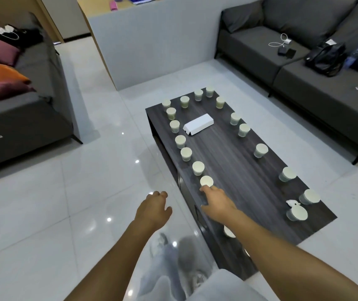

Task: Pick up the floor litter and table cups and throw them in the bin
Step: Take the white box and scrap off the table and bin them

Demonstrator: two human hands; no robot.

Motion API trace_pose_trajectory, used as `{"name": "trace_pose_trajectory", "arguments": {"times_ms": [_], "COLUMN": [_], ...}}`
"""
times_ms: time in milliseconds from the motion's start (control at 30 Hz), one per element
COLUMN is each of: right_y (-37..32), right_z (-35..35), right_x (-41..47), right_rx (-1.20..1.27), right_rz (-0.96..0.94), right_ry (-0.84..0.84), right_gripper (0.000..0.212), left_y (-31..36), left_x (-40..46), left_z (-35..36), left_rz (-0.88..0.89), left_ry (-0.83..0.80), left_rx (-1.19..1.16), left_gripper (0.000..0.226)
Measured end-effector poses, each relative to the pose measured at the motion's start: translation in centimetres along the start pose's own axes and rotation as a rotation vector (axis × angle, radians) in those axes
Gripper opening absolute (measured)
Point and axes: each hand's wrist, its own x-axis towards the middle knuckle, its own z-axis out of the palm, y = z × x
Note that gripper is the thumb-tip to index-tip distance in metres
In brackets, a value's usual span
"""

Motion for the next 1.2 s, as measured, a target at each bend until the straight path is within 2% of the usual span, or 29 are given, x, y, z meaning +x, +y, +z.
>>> {"name": "trace_pose_trajectory", "arguments": {"times_ms": [200, 400, 667, 967, 1200], "right_y": [-3.5, -7.6, -5.2, -1.2, 1.4], "right_z": [-3.2, -7.0, -10.3, -15.6, -18.4], "right_x": [11.4, 20.7, 27.8, 37.4, 42.9], "right_rx": [0.052, 0.163, 0.263, 0.301, 0.337], "right_rz": [0.053, 0.139, 0.348, 0.437, 0.509], "right_ry": [0.015, 0.076, 0.084, 0.021, 0.045], "right_gripper": [0.053, 0.050, 0.049, 0.054, 0.054], "left_y": [-5.1, -7.9, -4.4, -0.1, 1.4], "left_x": [11.9, 23.8, 36.6, 48.1, 55.4], "left_z": [-5.9, -12.1, -15.1, -17.2, -16.8], "left_rz": [0.013, 0.129, 0.295, 0.297, 0.327], "left_ry": [-0.053, -0.085, -0.172, -0.288, -0.412], "left_rx": [0.072, 0.149, 0.180, 0.189, 0.316], "left_gripper": [0.048, 0.048, 0.039, 0.037, 0.034]}}
